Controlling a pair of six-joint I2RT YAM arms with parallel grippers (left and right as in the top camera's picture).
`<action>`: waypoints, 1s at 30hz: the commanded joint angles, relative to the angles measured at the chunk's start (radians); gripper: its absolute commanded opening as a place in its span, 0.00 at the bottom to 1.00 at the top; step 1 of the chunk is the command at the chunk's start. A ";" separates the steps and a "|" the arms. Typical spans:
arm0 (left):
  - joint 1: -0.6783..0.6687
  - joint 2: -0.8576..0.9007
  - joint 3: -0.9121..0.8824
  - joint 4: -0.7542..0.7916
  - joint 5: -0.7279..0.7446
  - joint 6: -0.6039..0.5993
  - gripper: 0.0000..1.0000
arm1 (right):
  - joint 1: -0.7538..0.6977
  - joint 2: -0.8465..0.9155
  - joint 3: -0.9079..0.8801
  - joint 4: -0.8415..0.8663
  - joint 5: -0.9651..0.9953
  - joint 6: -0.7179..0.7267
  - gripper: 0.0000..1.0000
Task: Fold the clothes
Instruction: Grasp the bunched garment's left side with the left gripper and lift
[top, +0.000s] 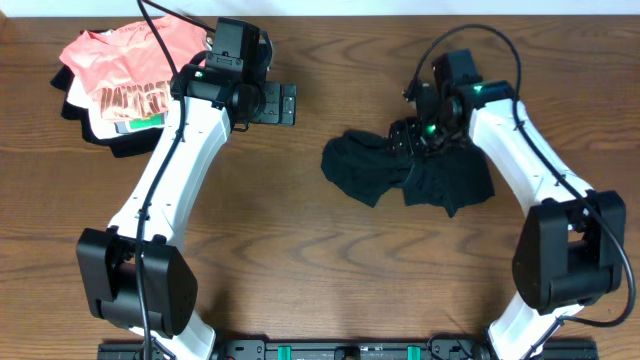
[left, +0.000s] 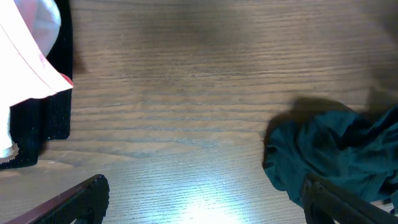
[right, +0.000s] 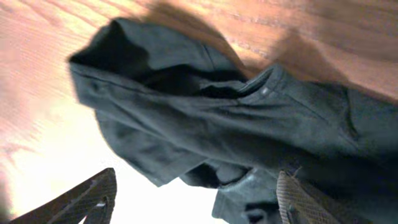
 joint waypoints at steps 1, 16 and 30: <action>0.000 0.011 0.008 0.003 0.002 -0.019 0.98 | -0.016 -0.035 0.044 -0.038 0.002 0.007 0.81; -0.005 0.126 -0.172 0.203 0.445 -0.124 0.98 | -0.194 -0.035 0.044 -0.064 0.086 0.050 0.87; -0.060 0.271 -0.172 0.267 0.644 -0.026 0.98 | -0.260 -0.035 0.044 -0.071 0.069 0.010 0.88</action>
